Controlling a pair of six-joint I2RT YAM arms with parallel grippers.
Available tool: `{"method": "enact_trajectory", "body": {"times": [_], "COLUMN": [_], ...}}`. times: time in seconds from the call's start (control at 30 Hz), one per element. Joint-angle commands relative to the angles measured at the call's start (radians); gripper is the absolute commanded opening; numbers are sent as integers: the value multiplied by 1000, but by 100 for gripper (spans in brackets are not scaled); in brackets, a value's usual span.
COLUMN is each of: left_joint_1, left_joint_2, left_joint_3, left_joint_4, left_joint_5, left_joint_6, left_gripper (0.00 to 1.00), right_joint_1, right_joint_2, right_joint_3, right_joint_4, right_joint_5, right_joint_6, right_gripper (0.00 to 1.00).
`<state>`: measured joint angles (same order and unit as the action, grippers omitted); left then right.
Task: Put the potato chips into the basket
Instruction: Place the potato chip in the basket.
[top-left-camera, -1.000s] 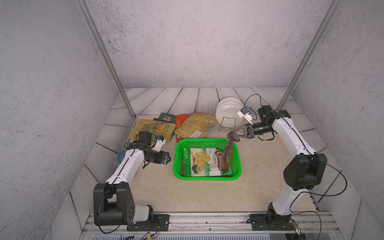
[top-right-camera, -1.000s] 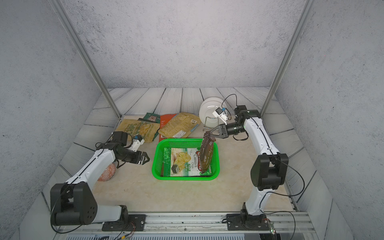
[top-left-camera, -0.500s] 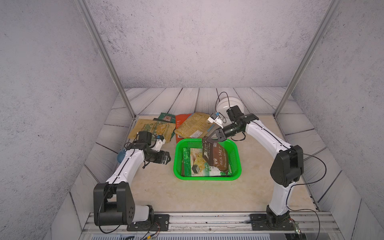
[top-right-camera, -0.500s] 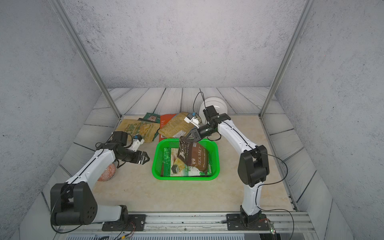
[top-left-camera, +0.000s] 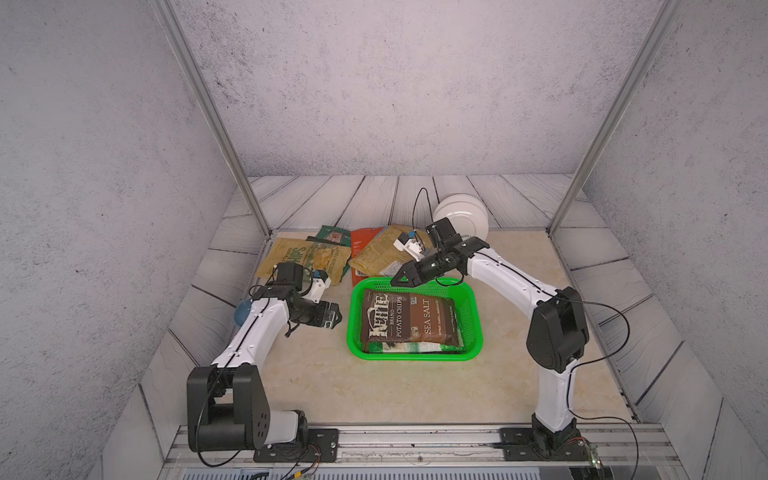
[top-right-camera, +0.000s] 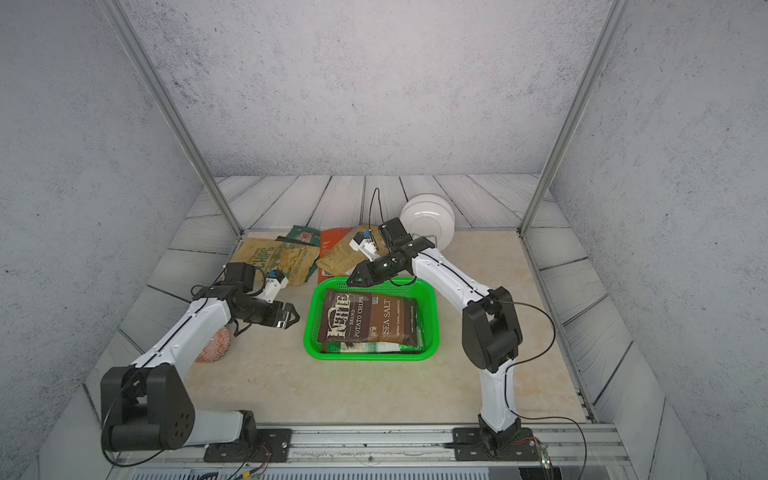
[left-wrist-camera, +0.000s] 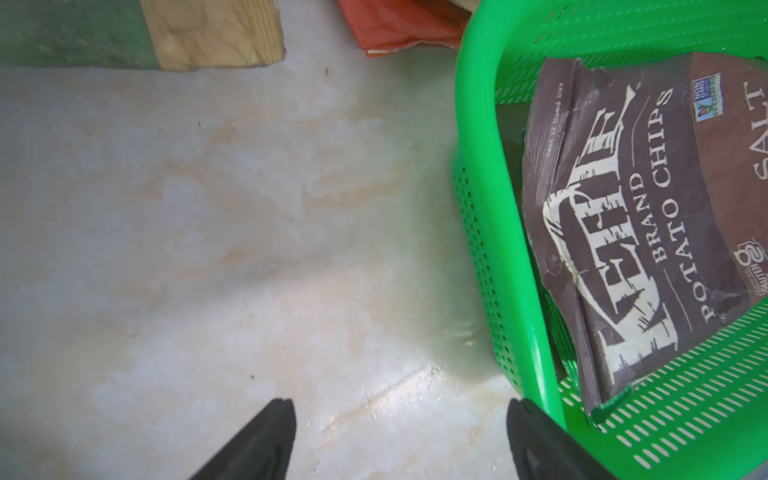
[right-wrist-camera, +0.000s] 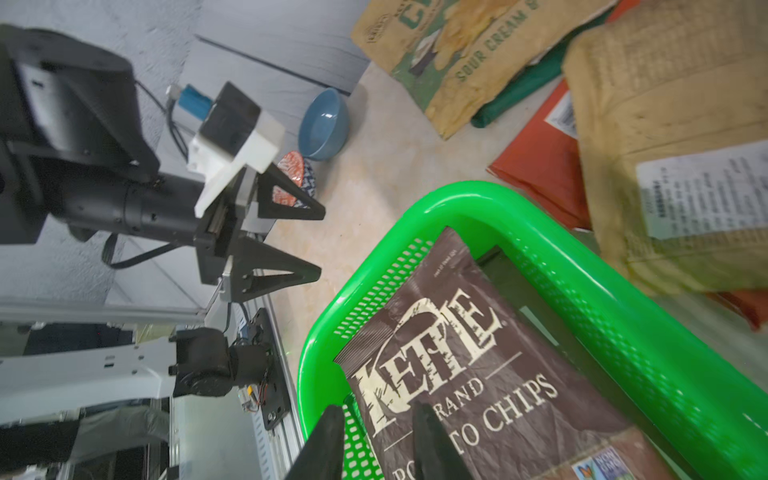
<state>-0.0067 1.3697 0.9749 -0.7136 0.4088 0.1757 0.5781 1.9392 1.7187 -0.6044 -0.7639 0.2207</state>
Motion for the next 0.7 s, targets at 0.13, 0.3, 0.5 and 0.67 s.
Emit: {"method": "enact_trajectory", "body": {"times": [0.13,0.3,0.5,0.67], "left_joint_1": [5,7,6,-1], "left_joint_2": [-3,16,141,291], "left_joint_3": [4,57,187,323], "left_joint_4": [6,55,155,189], "left_joint_5": [-30,-173,-390,-442], "left_joint_6": [8,32,73,119], "left_gripper": [86,87,86,84], "right_joint_1": [14,45,79,80], "right_joint_2": [-231,-327,-427,-455], "right_joint_3": [-220,-359,-513,-553], "right_joint_4": [161,186,280,295], "right_joint_5": [226,417,534,587], "right_joint_6": [168,186,200,199], "right_gripper": [32,31,31,31]}}
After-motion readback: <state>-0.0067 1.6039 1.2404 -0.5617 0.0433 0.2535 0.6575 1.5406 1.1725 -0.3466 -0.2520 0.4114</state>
